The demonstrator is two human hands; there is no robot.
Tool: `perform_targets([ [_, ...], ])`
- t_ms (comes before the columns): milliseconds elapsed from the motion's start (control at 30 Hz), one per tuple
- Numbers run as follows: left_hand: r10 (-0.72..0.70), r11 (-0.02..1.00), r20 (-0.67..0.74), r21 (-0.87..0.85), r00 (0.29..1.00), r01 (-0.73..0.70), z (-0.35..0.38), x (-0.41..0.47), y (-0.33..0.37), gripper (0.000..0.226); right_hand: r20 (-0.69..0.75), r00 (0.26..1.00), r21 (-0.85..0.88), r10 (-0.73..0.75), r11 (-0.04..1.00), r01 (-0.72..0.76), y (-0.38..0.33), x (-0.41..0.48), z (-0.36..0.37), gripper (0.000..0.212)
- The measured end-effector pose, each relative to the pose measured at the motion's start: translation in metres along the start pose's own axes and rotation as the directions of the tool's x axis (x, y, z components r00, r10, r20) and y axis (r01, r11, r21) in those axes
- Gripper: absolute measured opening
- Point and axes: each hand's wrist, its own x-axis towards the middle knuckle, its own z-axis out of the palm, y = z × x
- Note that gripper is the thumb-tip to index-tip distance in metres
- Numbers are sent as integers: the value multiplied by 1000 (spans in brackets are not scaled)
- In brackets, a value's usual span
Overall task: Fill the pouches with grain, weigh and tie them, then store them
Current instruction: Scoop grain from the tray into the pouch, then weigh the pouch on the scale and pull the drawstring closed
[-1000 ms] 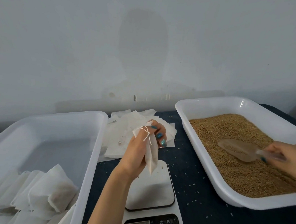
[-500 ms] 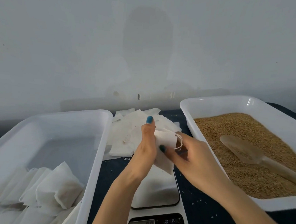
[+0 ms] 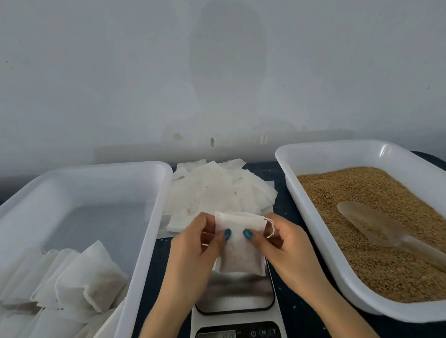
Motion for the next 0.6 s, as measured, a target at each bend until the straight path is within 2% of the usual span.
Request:
perform_targets([
  [100, 3, 995, 25, 96, 1000, -5, -4, -4, -9, 24, 27, 1000, -145, -8, 989, 12, 10, -2, 2, 19],
  [167, -5, 981, 60, 194, 998, -7, -5, -7, -16, 22, 69, 998, -316, -8, 948, 30, 18, -3, 3, 20],
  [233, -20, 964, 77, 265, 997, -1, -4, -8, -21, 16, 80, 997, -390, -20, 919, 50, 23, -3, 3, 18],
  [333, -27, 971, 58, 238, 998, 13, -2, -5, -26, 11, 92, 995, -378, -40, 923, 72, 27, -2, 2, 24],
  [500, -66, 979, 58, 196, 996, 53, 4, -3, -30, 38, 65, 996, -354, -55, 932, 75, 30, -1, -1, 47],
  [600, -93, 987, 64, 140, 994, 84, 4, -3, -31, 50, 33, 999, -332, -39, 942, 48, 33, -1, -3, 52],
])
